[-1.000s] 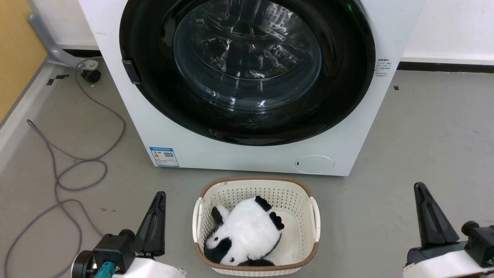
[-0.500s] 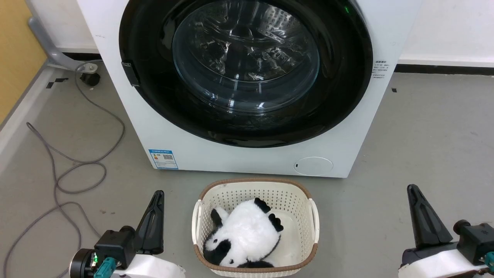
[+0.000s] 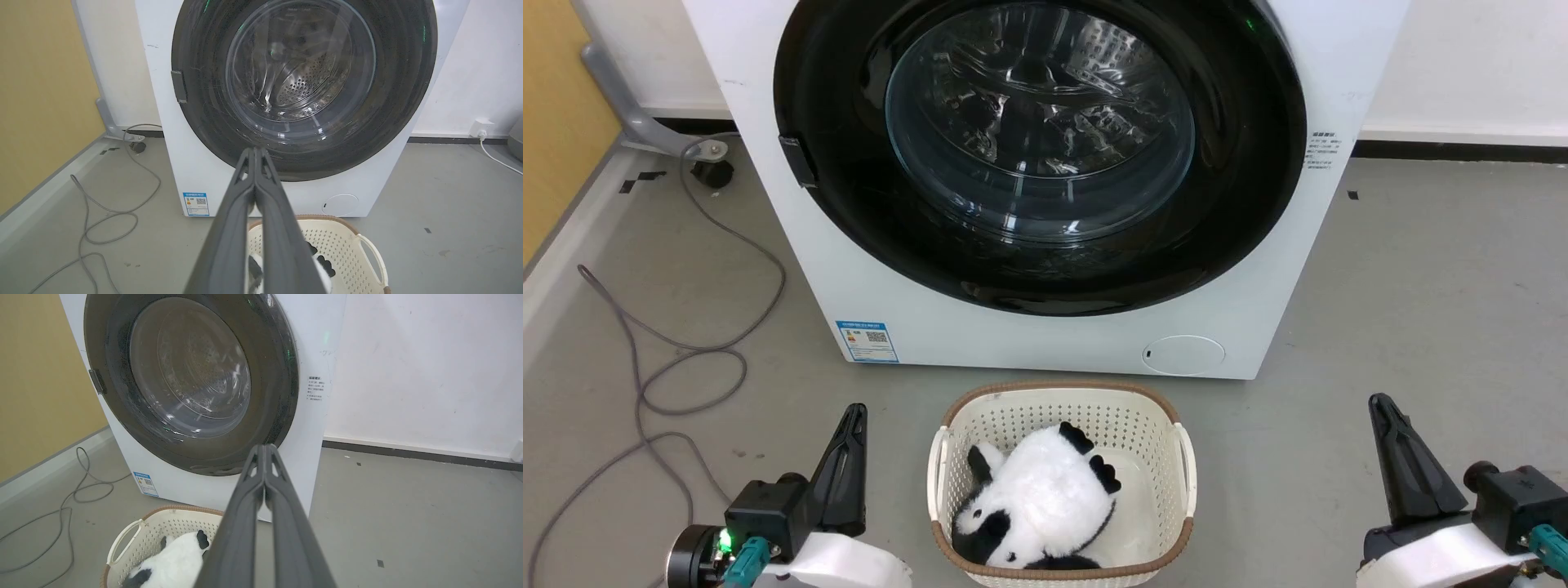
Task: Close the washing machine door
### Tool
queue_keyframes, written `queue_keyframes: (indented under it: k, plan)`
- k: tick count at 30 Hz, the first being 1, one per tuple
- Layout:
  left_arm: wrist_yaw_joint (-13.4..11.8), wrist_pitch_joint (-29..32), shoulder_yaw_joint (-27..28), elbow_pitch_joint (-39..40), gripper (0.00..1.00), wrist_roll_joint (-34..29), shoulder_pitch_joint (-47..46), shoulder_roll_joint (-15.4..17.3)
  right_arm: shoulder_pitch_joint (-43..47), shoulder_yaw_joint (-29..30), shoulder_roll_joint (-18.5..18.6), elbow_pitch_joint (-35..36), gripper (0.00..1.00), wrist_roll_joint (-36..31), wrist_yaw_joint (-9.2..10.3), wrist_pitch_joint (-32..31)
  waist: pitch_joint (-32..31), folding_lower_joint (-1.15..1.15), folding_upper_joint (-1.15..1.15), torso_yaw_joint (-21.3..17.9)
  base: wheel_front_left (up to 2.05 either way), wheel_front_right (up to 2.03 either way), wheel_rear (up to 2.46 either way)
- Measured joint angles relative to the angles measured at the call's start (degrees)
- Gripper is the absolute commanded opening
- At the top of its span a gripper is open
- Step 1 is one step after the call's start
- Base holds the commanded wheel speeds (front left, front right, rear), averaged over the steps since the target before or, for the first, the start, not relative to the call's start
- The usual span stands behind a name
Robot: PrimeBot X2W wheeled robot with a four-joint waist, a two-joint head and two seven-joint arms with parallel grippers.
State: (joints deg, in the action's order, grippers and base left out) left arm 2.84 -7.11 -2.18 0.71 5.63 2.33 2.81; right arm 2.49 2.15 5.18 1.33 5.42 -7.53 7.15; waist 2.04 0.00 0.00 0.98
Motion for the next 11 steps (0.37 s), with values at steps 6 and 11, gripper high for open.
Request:
queue_keyframes:
  k: [6,11]
  plan:
    - [-0.41,0.62,0.25,-0.07,0.00,-0.52,-0.06,0.00,-0.35,-0.22,-0.19,-0.11,0.00,-0.42,0.00,-0.57,-0.20,0.00,0.00,-0.10,0.00,0.00,0.00]
    - [-0.68,1.24,0.44,-0.13,0.00,-0.93,-0.16,0.00,-0.39,-0.38,-0.36,-0.29,0.00,-0.89,0.00,-1.09,-0.37,0.00,0.00,-0.18,0.00,0.00,0.00]
